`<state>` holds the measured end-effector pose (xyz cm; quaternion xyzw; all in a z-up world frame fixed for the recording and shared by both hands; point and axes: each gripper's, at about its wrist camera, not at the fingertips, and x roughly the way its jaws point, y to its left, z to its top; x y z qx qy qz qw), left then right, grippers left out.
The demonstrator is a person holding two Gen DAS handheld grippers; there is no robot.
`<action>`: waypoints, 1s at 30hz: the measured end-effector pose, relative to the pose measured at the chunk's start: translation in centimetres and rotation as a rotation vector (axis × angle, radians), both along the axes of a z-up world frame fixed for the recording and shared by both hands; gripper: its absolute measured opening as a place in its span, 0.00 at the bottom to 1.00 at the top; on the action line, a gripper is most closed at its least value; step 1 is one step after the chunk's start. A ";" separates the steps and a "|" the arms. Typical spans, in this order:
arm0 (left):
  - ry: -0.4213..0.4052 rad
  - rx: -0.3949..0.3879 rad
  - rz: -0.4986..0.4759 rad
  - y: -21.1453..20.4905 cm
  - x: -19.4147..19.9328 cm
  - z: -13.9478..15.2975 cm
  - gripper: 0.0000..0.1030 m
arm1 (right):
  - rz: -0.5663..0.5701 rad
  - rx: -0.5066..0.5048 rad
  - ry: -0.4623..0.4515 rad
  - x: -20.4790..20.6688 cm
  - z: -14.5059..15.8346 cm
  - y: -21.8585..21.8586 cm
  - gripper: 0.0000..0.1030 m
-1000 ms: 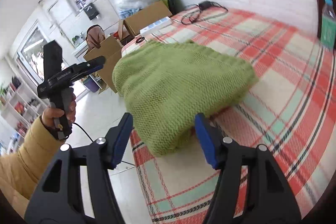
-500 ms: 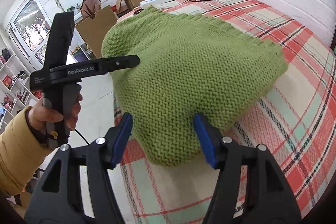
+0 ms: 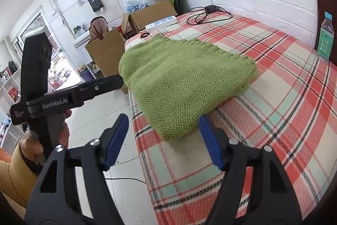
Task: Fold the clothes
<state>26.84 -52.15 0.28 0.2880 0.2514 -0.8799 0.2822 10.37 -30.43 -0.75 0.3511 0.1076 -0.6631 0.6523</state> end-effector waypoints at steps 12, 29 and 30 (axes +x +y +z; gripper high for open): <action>-0.027 -0.061 0.012 3.9 0.0 1.0 0.91 | -0.021 -0.003 -0.005 -0.1 0.4 2.2 0.71; -0.033 -0.110 0.061 6.7 0.3 2.2 1.00 | -0.054 -0.044 -0.008 -0.5 1.5 3.5 0.75; -0.031 -0.087 0.062 6.6 0.4 1.9 1.00 | -0.052 -0.043 -0.015 -0.6 1.4 3.5 0.75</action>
